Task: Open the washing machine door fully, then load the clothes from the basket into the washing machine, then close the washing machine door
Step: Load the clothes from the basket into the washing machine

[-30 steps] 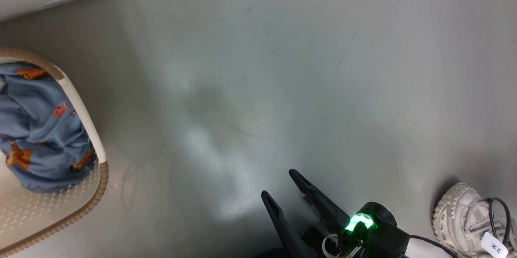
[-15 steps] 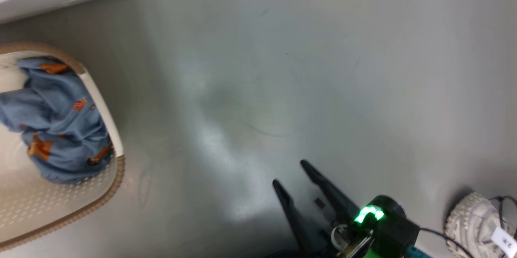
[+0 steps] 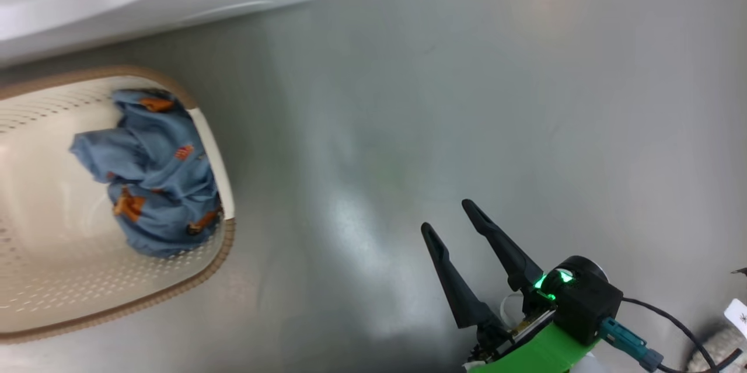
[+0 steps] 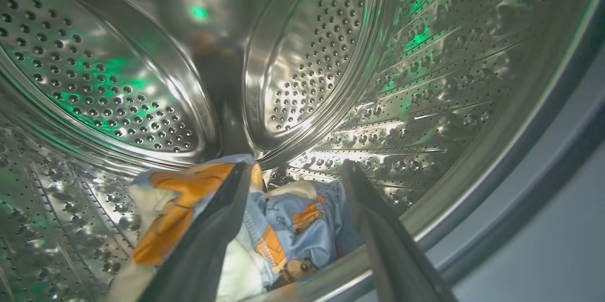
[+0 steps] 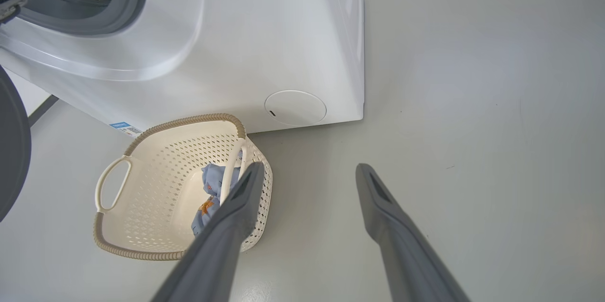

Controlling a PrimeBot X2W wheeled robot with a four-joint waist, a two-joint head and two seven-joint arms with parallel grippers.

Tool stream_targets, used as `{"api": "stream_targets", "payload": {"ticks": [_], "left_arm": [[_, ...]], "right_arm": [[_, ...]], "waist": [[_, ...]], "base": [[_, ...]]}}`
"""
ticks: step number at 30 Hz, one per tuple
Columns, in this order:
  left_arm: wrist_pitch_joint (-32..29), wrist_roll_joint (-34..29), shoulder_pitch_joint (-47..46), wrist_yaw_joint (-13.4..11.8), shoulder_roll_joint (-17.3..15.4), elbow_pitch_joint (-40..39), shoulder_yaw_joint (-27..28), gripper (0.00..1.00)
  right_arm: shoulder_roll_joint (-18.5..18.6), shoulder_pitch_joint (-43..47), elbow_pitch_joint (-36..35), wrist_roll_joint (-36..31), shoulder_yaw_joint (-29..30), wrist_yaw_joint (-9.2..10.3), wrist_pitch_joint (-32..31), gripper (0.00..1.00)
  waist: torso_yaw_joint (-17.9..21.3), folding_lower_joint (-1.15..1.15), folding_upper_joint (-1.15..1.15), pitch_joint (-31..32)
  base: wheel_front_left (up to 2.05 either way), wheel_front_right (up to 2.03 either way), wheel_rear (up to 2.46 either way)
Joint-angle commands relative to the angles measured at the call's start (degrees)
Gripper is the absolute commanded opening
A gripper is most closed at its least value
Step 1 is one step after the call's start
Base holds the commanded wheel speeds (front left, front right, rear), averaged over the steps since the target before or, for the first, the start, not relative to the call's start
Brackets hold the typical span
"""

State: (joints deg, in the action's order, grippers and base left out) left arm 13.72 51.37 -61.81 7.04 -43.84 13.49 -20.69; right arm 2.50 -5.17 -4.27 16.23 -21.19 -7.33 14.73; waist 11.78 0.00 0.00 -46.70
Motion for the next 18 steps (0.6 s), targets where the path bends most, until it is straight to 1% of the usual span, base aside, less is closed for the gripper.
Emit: {"api": "stream_targets", "payload": {"ticks": [1, 10, 16, 18], "left_arm": [[0.51, 0.34, 1.48, 0.22, -2.29, -0.97, 1.69, 1.00], [1.23, 0.90, 7.82, 0.40, 2.50, -2.13, 2.41, 1.00], [1.26, -0.90, 13.99, 0.43, 6.18, -5.80, 4.87, 1.00], [1.27, -2.66, 16.13, 0.44, 7.24, -7.05, 5.17, 1.00]], "right_arm": [[0.38, 0.47, -0.15, -0.75, -0.86, -0.16, 0.27, 1.00], [0.38, -0.87, 2.62, -1.22, 1.77, -0.16, 0.27, 1.00], [0.38, -0.86, 4.33, -1.28, 3.13, -0.16, 0.27, 1.00], [0.38, -0.67, 5.03, -1.27, 3.52, -0.16, 0.27, 1.00]], "waist": [[-2.72, 0.00, 0.00, 2.85], [-6.28, 0.00, 0.00, 8.23], [-7.98, 0.00, 0.00, 12.29], [-8.53, 0.00, 0.00, 13.92]], "base": [[0.00, 0.00, 0.00], [0.00, 0.00, 0.00], [0.00, 0.00, 0.00], [0.00, 0.00, 0.00]]}}
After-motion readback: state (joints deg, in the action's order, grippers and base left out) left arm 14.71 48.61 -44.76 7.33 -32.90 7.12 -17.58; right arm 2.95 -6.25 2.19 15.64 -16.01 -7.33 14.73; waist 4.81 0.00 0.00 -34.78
